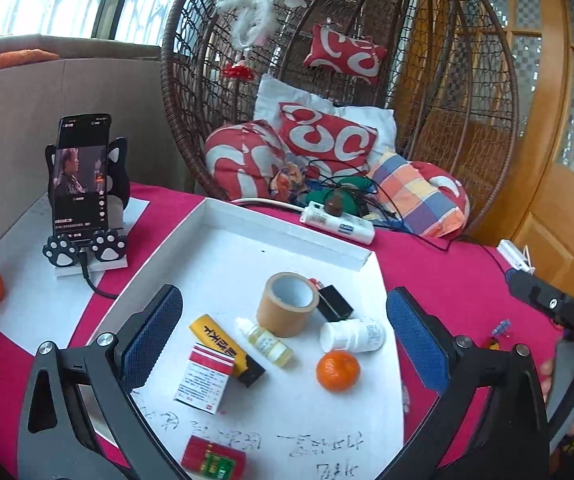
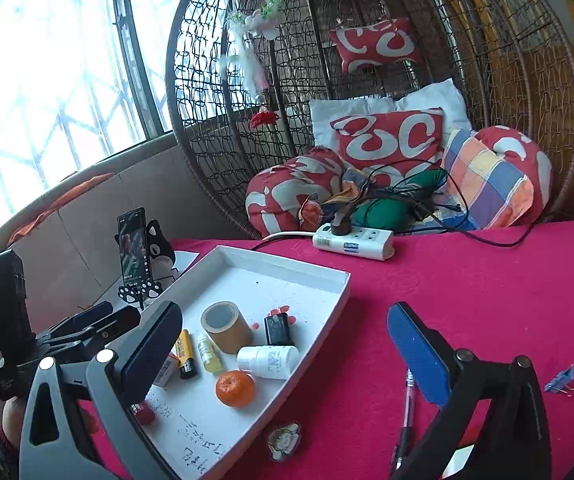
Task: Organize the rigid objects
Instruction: 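Grasp the black pen with the left gripper while the right gripper grasps the cartoon sticker, then carry the black pen and sticker into the white tray and release both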
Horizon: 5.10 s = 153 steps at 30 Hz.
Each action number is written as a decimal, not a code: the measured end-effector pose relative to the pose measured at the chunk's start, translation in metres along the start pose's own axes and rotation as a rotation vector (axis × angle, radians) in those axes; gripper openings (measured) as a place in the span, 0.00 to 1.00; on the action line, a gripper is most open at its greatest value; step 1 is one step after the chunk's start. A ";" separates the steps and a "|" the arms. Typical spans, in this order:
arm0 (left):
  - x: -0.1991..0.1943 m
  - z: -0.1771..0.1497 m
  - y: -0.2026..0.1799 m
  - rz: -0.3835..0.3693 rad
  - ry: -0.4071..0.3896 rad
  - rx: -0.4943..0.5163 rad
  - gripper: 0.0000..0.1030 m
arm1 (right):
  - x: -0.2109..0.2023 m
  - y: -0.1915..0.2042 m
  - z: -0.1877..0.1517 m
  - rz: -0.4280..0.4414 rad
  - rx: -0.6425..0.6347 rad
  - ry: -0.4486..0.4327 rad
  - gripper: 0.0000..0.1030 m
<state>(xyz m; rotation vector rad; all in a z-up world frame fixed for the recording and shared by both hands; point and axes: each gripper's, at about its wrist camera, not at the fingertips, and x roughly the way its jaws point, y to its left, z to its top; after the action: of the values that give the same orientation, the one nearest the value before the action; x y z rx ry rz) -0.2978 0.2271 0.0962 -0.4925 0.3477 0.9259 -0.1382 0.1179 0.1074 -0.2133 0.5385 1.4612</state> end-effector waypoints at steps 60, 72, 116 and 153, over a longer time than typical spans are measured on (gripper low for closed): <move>0.090 -0.082 -0.205 -0.208 0.358 0.344 0.09 | -0.128 -0.119 -0.068 -0.215 0.121 -0.087 0.32; 0.022 -0.046 -0.213 -0.268 0.163 0.361 0.09 | -0.145 -0.094 -0.045 -0.175 0.068 -0.156 0.32; -0.003 -0.018 -0.103 -0.188 0.068 0.134 0.09 | -0.086 -0.017 -0.027 -0.053 -0.091 -0.020 0.32; 0.037 0.012 0.006 0.029 0.077 0.048 0.09 | 0.042 0.076 -0.016 0.141 -0.227 0.178 0.32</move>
<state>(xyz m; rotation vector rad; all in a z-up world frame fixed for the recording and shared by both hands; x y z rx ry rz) -0.2809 0.2617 0.0865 -0.4807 0.4469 0.9260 -0.2152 0.1566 0.0879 -0.4968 0.5393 1.6511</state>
